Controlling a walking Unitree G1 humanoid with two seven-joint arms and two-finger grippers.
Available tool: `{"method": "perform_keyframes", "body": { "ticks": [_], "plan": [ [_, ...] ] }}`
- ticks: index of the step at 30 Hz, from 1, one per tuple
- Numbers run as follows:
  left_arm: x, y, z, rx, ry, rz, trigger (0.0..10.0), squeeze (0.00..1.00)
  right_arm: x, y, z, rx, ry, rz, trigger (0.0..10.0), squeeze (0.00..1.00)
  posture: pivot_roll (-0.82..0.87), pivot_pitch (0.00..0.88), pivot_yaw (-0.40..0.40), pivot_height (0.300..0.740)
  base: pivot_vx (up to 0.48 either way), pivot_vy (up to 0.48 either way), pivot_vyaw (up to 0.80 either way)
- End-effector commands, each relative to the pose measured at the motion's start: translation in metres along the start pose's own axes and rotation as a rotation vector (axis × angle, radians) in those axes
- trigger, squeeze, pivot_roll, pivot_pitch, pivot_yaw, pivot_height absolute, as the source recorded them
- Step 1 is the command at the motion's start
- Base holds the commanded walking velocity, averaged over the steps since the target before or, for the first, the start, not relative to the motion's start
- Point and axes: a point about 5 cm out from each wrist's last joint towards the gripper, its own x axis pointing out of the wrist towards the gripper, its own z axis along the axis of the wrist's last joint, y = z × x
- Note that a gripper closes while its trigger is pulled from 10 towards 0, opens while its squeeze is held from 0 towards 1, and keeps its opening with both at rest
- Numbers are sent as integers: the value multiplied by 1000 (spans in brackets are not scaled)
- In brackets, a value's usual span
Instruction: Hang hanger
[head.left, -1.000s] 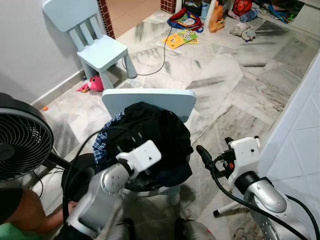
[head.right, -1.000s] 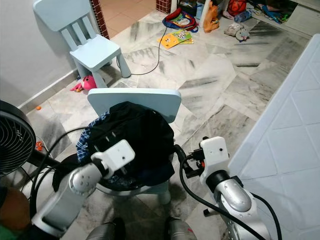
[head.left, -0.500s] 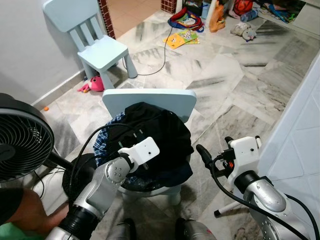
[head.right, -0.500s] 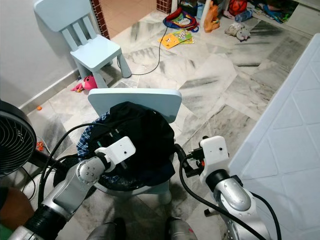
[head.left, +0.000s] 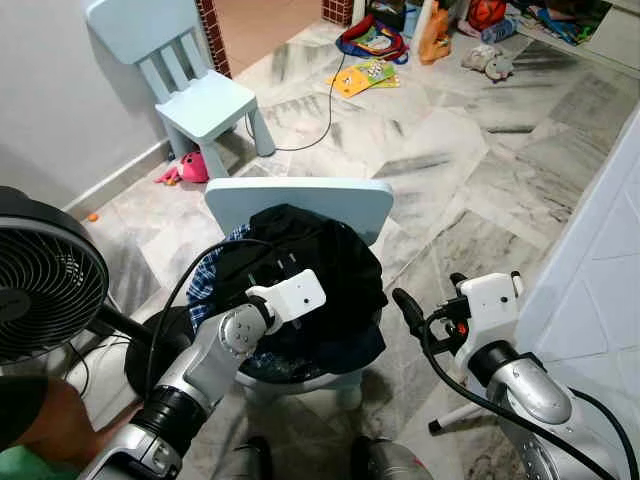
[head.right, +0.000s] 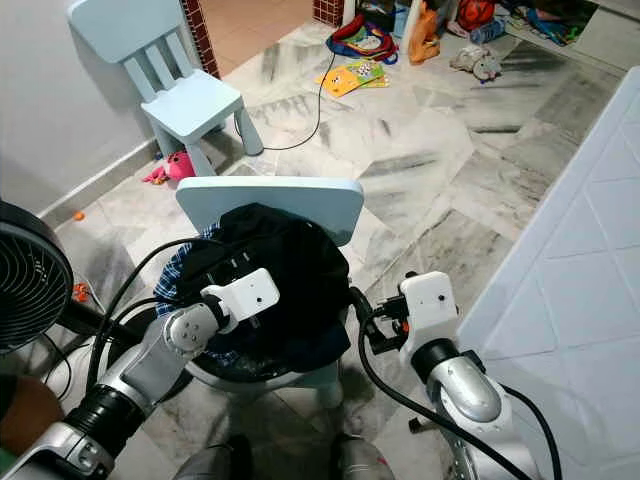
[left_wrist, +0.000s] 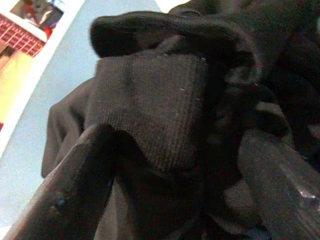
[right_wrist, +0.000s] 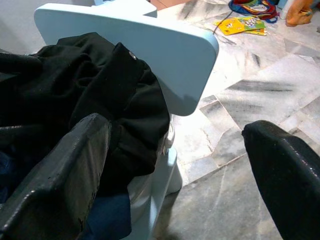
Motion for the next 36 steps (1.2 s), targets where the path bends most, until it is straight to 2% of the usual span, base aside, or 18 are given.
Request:
{"method": "perform_keyframes", "body": {
  "ticks": [1,4,5,11,16,23,28,36],
  "plan": [
    [1,-9,-5,80,13,-94,0,0,-3,-1,-9,10,40,-13,10000,0,-132,242,47,740,0,0,0],
    [1,-11,-7,94,18,-120,0,0,-3,-1,-9,10,39,-14,10000,0,-132,242,47,740,0,0,0],
    [1,-14,-10,132,22,-158,0,0,-3,-1,-9,10,39,-14,10000,0,-132,241,48,740,0,0,0],
    [-1,-17,-20,230,44,-243,0,0,-3,-1,-9,11,38,-13,10000,0,-130,240,48,740,0,0,0],
    [-2,-13,-23,263,43,-235,0,0,-2,-1,-9,10,36,-13,10000,0,-130,239,48,740,0,0,0],
    [-1,-2,-22,253,28,-157,0,0,-1,-1,-9,10,36,-16,10000,0,-126,236,48,740,0,0,0],
    [0,6,-19,215,7,-87,0,0,1,-1,-9,11,34,-15,10000,0,-124,231,47,740,0,0,0],
    [1,22,-7,78,-84,49,0,0,13,-1,-6,11,10,-10,10000,0,-110,193,39,740,0,0,0]
  ]
}}
